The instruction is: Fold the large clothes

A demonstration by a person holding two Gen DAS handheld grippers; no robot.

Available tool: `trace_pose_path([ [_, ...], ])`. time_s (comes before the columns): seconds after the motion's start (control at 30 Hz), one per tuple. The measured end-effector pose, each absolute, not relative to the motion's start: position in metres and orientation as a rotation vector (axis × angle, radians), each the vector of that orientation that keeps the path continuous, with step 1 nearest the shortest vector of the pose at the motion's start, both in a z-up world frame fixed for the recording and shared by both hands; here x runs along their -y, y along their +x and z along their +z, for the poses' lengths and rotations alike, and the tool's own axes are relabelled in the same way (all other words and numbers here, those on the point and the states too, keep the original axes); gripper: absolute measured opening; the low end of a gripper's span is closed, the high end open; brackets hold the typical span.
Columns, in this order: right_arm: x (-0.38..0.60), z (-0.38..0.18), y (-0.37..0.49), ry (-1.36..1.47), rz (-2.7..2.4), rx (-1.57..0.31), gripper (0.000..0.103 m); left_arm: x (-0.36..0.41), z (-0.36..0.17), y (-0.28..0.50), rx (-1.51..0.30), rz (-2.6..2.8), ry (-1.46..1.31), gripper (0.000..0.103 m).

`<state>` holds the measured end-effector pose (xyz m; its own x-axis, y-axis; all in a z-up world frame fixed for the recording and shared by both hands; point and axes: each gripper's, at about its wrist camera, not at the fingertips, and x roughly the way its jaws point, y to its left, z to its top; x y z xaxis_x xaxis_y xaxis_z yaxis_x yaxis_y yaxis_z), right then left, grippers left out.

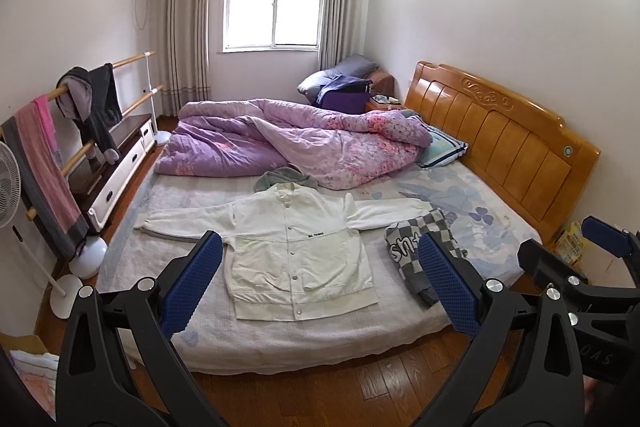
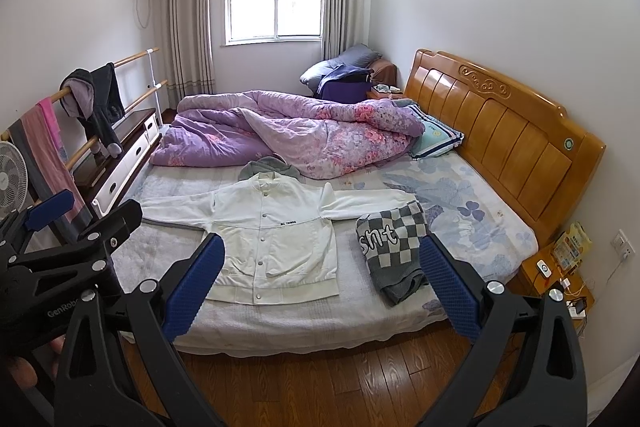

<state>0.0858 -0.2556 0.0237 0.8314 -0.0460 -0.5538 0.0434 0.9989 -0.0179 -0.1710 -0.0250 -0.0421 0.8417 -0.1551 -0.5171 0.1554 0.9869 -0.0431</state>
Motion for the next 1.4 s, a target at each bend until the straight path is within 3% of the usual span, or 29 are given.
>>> trace_pose_path([
  [1.4, 0.267, 0.018, 0.088, 0.002, -0.065, -0.605, 0.094, 0.028, -0.043, -0.173, -0.546, -0.154, 0.021, 0.098],
])
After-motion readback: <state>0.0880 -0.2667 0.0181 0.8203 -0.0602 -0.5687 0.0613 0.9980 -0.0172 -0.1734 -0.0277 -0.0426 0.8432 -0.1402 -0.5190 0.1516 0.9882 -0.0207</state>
